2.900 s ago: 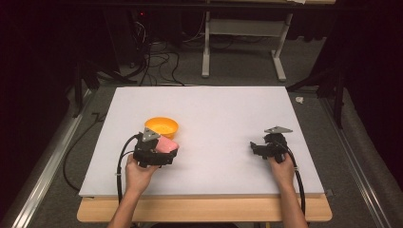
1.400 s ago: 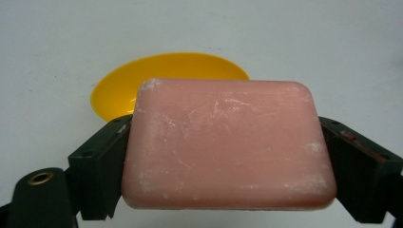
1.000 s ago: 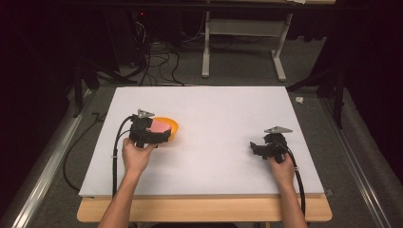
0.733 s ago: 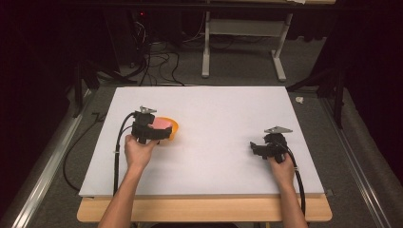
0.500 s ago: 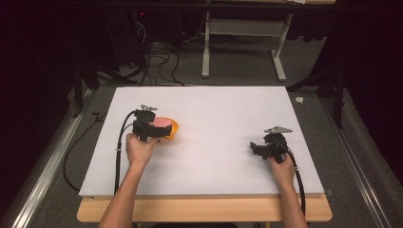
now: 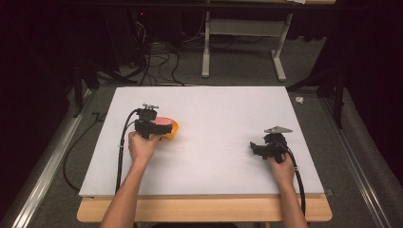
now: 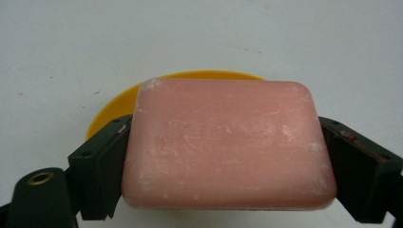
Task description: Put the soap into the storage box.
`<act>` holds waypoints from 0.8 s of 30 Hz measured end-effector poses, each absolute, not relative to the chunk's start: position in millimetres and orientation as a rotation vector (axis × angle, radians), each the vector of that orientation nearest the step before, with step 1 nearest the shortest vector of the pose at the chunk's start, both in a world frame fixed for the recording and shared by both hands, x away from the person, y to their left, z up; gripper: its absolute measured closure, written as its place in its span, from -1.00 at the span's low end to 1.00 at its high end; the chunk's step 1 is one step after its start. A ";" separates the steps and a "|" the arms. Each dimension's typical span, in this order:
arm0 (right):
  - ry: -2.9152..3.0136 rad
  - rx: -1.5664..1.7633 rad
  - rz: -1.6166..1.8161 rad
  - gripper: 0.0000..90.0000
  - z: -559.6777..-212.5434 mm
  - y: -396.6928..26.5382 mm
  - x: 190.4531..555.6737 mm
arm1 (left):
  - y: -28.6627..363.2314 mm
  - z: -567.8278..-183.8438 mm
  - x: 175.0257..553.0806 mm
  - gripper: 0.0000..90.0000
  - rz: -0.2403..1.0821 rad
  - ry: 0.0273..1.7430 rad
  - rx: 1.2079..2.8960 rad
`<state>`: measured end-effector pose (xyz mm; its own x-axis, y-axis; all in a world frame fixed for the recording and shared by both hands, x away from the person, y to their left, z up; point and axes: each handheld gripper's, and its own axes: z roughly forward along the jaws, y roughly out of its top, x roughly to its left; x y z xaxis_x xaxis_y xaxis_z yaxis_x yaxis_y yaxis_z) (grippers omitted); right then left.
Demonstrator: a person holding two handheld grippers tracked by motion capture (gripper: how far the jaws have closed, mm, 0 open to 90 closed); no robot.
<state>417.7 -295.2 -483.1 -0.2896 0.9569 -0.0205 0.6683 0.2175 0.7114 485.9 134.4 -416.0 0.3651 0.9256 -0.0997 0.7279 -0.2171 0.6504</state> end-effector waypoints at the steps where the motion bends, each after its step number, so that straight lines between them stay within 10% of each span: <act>1: 2.037 1.498 0.833 -0.60 -483.1 -295.2 417.7 | 134.3 -416.8 486.7 -0.69 0.415 1.430 2.014; 24: 2.037 1.498 0.833 -0.60 -483.1 -295.2 417.7 | 131.3 -428.4 497.4 -0.69 0.384 1.489 1.990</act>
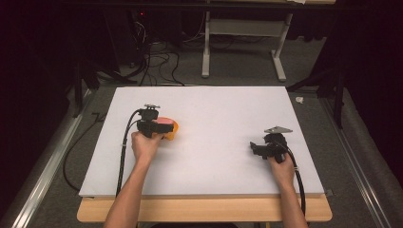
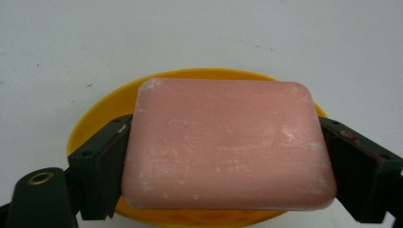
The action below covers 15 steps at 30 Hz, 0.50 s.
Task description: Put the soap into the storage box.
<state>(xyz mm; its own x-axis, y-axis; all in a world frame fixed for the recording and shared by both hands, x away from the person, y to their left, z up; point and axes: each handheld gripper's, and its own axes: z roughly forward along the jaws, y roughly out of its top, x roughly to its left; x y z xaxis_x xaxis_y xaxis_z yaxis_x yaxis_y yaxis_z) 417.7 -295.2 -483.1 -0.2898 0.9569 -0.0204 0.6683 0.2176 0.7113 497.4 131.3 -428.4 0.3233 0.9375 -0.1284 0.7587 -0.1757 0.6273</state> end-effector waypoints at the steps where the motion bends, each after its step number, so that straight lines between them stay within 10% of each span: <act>1: 2.037 1.498 0.832 -0.60 -483.1 -295.2 417.7 | 131.0 -428.4 497.3 -0.69 0.388 1.492 1.995; 15: 2.037 1.500 0.833 -0.60 -483.1 -295.1 417.7 | 126.0 -436.4 500.4 -0.69 0.423 1.522 2.028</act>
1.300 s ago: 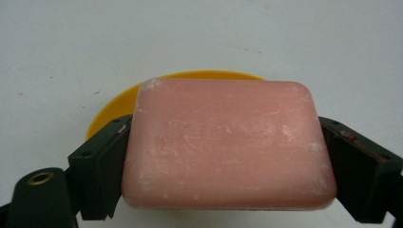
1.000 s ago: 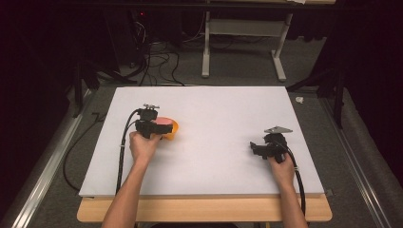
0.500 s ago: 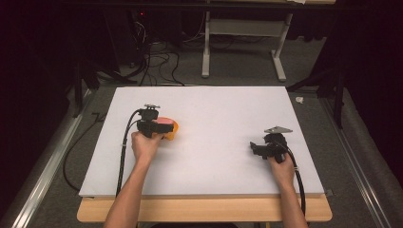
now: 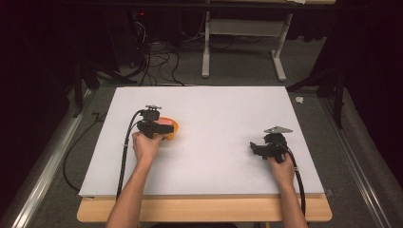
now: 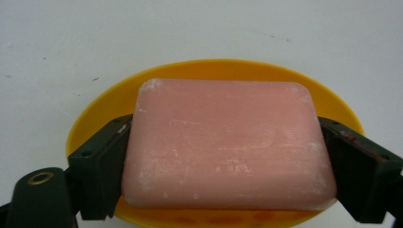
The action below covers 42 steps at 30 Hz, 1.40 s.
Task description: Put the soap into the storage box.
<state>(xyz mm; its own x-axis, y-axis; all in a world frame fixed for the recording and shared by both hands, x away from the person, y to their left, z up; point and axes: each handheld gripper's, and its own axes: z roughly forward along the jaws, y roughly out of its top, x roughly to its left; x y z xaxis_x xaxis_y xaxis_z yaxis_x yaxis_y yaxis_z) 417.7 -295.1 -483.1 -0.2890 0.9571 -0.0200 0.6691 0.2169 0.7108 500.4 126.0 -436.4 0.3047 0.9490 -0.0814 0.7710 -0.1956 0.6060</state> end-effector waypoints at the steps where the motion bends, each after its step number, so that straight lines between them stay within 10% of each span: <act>1: 2.037 1.500 0.832 -0.60 -483.1 -295.2 417.7 | 125.6 -437.3 500.7 -0.70 0.419 1.524 2.027; 42: 2.039 1.492 0.831 -0.60 -483.2 -295.3 417.7 | 141.8 -406.8 475.7 -0.68 0.505 1.359 1.928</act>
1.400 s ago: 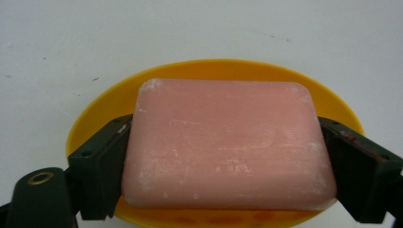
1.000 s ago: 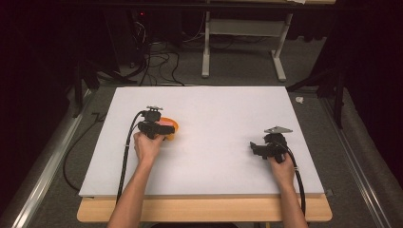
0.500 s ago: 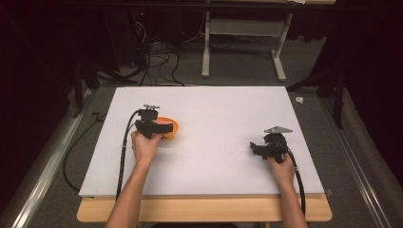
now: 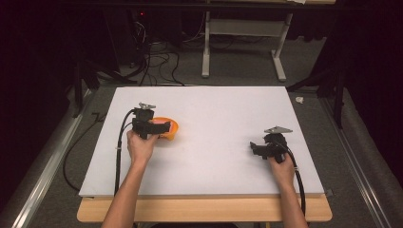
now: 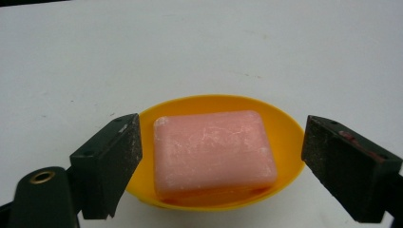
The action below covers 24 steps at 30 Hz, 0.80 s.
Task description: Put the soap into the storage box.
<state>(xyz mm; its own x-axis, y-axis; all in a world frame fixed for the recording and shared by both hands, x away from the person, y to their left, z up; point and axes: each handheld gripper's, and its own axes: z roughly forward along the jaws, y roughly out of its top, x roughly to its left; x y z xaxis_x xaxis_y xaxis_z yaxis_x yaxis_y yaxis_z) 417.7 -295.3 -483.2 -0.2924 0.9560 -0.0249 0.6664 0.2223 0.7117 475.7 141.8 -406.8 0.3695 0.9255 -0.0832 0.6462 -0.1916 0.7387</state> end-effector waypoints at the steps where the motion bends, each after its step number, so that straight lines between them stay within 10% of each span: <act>1: 2.039 1.493 0.830 -0.60 -483.2 -295.3 417.7 | 142.5 -405.8 474.5 -0.68 0.505 1.356 1.925; 24: 2.039 1.495 0.830 -0.60 -483.2 -295.2 417.6 | 173.3 -391.2 440.7 -0.65 0.537 1.306 1.852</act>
<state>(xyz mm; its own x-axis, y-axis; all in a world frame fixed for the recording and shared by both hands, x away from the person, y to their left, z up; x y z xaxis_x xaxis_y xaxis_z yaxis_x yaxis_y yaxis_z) 417.6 -295.2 -483.2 -0.2911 0.9564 -0.0241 0.6677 0.2212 0.7108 440.7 173.3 -391.2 0.3796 0.9200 -0.0973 0.5851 -0.1573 0.7956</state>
